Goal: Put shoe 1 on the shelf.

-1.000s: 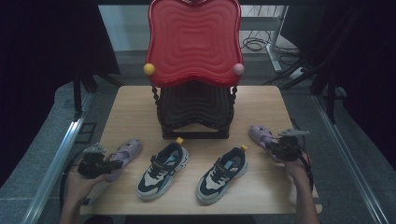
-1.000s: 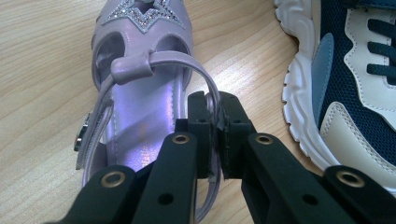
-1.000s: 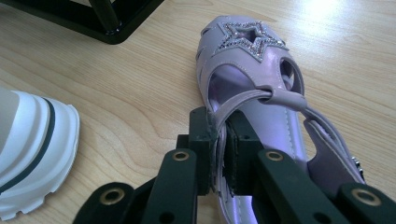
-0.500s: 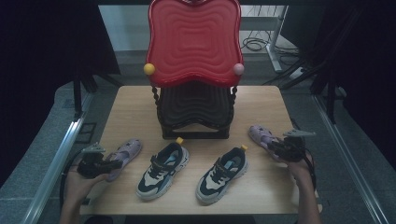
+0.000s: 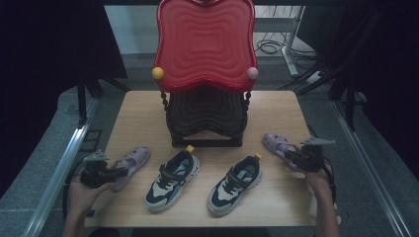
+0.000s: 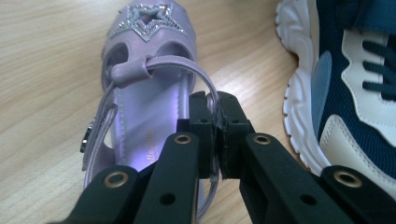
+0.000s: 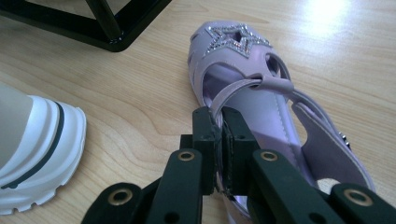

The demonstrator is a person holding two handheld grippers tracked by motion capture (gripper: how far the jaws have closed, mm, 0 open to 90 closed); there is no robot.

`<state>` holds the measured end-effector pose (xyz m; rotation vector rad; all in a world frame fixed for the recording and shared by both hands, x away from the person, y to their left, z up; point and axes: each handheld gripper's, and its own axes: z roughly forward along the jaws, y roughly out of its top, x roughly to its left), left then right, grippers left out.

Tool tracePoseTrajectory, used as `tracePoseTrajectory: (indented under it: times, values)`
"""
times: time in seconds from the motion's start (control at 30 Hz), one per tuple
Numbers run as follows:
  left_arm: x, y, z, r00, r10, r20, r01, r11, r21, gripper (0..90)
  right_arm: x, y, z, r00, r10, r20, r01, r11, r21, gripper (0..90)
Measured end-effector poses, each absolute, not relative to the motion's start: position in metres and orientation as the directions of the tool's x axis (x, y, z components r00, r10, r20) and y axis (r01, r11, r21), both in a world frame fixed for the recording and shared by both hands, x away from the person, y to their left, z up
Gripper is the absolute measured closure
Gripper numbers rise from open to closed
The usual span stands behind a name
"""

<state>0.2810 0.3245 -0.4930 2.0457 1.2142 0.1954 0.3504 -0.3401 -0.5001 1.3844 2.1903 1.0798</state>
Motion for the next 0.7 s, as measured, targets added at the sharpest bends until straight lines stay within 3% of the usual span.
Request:
tracePoseTrajectory:
  times: [0.7]
  values:
    - [0.274, 0.344, -0.478, 0.473, 0.819, -0.324, 0.637, -0.065, 0.768, 86.7, 0.324, -0.354, -0.478, -0.430, 0.880, 0.202, 0.529, 0.065, 0.846, 85.4]
